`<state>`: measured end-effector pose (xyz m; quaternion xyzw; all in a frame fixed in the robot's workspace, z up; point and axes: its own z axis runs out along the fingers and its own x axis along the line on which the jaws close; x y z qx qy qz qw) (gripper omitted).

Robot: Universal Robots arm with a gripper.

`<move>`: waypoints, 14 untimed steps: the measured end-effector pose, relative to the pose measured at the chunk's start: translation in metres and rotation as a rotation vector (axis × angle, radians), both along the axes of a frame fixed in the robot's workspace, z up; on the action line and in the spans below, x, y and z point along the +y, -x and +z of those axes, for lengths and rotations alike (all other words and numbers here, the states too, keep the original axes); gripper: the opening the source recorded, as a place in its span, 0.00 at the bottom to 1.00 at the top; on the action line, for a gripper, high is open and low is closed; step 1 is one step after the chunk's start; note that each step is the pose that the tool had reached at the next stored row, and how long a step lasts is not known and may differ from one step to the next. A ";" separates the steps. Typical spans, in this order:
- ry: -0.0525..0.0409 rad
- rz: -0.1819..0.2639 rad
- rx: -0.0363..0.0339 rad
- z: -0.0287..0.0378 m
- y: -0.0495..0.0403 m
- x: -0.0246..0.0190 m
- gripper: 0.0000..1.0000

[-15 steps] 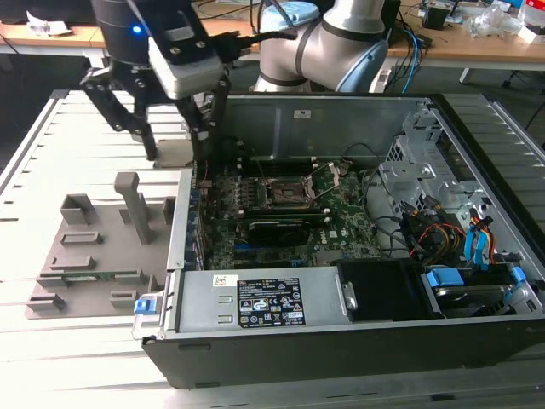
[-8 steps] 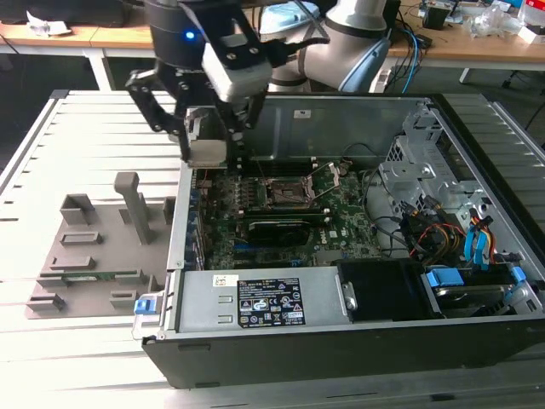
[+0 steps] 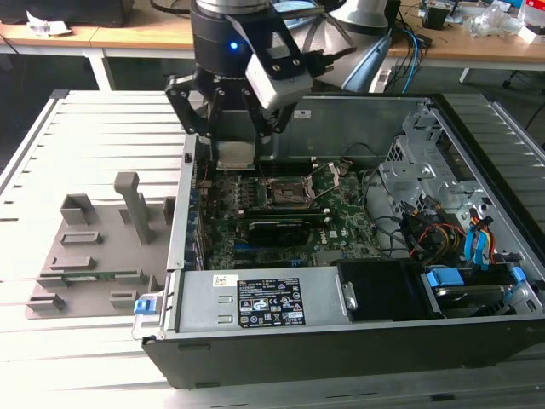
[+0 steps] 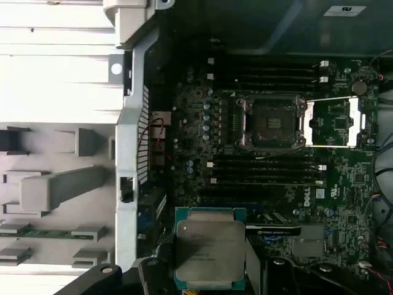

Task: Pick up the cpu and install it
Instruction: 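Pick up the cpu and move it towards the insertion slot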

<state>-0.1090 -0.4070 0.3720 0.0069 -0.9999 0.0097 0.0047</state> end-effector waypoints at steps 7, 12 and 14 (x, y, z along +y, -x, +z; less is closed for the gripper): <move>0.0000 -0.007 0.0146 -0.0215 -0.0290 0.0066 0.55; -0.0013 -0.010 0.0239 -0.0349 -0.0510 0.0111 0.55; -0.0024 -0.011 0.0256 -0.0367 -0.0577 0.0130 0.55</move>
